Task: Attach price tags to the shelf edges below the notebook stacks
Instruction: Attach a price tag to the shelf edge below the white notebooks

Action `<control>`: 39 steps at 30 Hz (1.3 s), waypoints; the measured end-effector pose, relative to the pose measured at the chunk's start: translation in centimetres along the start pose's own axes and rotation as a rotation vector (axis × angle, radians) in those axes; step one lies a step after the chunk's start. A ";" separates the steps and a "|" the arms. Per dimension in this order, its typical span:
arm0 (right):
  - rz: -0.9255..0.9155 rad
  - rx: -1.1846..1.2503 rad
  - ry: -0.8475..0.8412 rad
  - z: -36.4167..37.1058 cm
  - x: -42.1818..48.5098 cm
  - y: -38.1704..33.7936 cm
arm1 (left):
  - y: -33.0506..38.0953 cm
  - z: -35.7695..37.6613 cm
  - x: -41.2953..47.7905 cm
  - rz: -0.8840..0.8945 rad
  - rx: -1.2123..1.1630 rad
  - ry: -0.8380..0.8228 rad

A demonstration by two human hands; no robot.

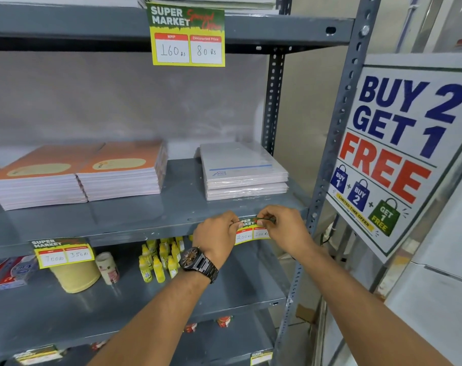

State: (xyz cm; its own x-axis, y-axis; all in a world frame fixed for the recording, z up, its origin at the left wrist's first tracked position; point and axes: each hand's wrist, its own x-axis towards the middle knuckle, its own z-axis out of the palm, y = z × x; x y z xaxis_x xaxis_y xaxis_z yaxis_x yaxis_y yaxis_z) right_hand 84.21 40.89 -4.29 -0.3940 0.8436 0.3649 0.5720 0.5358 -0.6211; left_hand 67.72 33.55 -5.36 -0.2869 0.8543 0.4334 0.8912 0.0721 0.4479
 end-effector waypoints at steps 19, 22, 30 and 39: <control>-0.050 -0.275 0.165 0.6 0.0 0.0 | -0.2 -0.8 0.6 0.104 0.133 -0.027; -0.085 -0.300 0.138 0.7 -0.1 0.2 | -0.3 -1.0 0.8 0.118 0.160 -0.012; -0.085 -0.367 0.144 0.2 0.8 0.0 | -0.6 -1.5 1.4 0.217 0.286 0.006; -0.048 -0.447 0.111 0.4 -0.6 -1.6 | -0.6 -2.8 0.4 0.154 0.174 -0.084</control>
State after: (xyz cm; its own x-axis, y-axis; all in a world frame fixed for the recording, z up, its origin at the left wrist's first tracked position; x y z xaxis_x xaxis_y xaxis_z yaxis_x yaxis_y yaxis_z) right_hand 83.23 39.57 -3.80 -0.3622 0.8028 0.4736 0.8186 0.5170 -0.2502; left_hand 66.12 32.42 -3.25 -0.1194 0.9014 0.4162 0.9713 0.0192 0.2371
